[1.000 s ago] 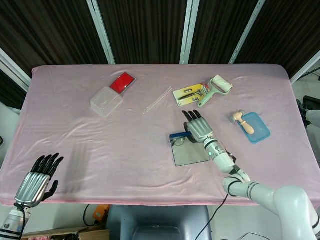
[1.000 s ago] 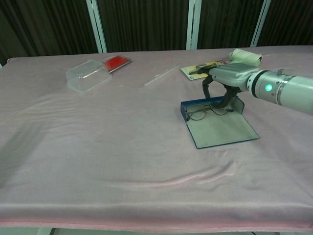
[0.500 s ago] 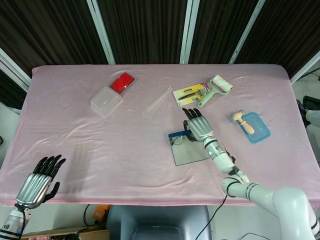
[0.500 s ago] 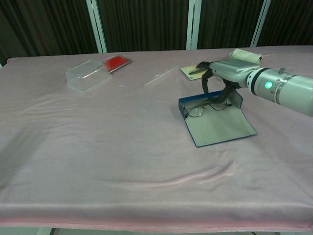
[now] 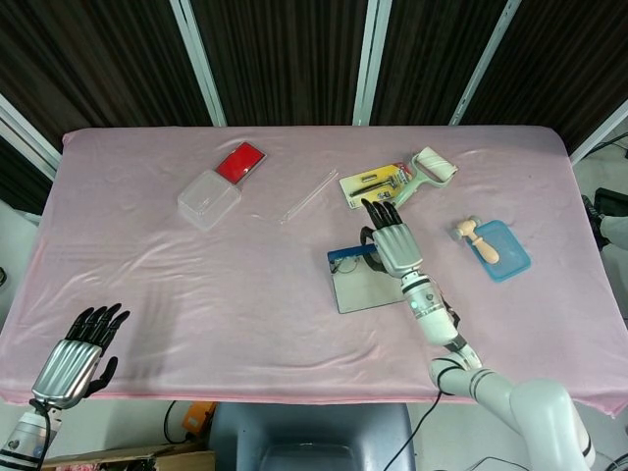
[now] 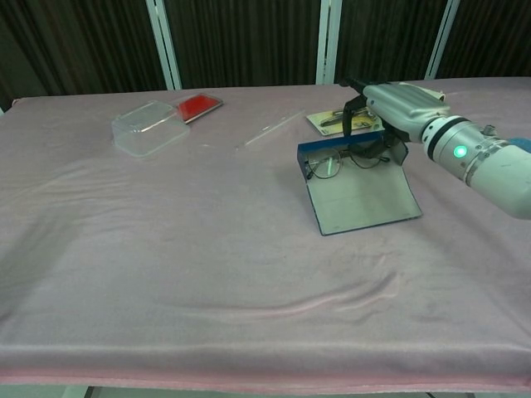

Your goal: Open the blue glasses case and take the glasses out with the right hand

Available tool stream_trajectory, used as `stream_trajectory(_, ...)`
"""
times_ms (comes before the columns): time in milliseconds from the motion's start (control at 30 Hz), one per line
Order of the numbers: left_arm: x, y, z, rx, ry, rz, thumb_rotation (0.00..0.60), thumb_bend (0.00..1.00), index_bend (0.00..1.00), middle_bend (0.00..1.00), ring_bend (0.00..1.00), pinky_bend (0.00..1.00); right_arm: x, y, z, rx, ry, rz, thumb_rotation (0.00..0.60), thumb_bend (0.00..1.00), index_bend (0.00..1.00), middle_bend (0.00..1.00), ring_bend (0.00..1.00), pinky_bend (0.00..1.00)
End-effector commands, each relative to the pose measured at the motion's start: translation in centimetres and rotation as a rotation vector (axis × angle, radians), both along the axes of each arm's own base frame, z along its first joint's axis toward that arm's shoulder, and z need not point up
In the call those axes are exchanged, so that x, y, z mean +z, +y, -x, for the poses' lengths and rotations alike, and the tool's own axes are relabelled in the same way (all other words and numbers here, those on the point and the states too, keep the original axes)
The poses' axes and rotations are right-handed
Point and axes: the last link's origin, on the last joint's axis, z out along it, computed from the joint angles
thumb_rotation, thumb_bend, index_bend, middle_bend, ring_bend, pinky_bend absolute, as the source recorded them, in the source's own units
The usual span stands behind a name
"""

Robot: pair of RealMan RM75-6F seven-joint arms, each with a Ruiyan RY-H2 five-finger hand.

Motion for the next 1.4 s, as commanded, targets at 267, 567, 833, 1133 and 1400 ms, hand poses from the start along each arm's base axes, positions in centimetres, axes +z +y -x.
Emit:
stream_trajectory(267,0.0,0.1,0.0,0.0,0.0,0.001,0.6,0.5,0.0,0.0,0.0,0.04,-0.1,0.5,-0.9,0.098,-0.072,0.062,0.6,0.5,0.67,0.11,0.02,0.0)
stream_trajectory(567,0.0,0.0,-0.1,-0.001,-0.001,0.002,0.6,0.5,0.0,0.0,0.0,0.04,0.0,0.6,-0.8,0.11,-0.11,0.077,0.6,0.5,0.66,0.11,0.02,0.0)
stream_trajectory(833,-0.1,0.1,0.0,0.001,0.001,0.004,0.6,0.5,0.0,0.0,0.0,0.04,-0.4,0.4,-0.1,0.074,-0.108,0.053,0.6,0.5,0.66,0.11,0.02,0.0)
stream_trajectory(1133,-0.2,0.1,-0.1,0.001,0.002,0.008,0.6,0.5,0.0,0.0,0.0,0.04,0.5,-0.1,-0.4,0.035,-0.248,0.058,0.6,0.5,0.66,0.11,0.02,0.0)
stream_trajectory(1400,-0.4,0.2,-0.1,-0.001,0.005,0.016,0.6,0.5,0.0,0.0,0.0,0.04,1.0,0.0,0.4,0.043,-0.221,0.066,0.6,0.5,0.65,0.11,0.02,0.0)
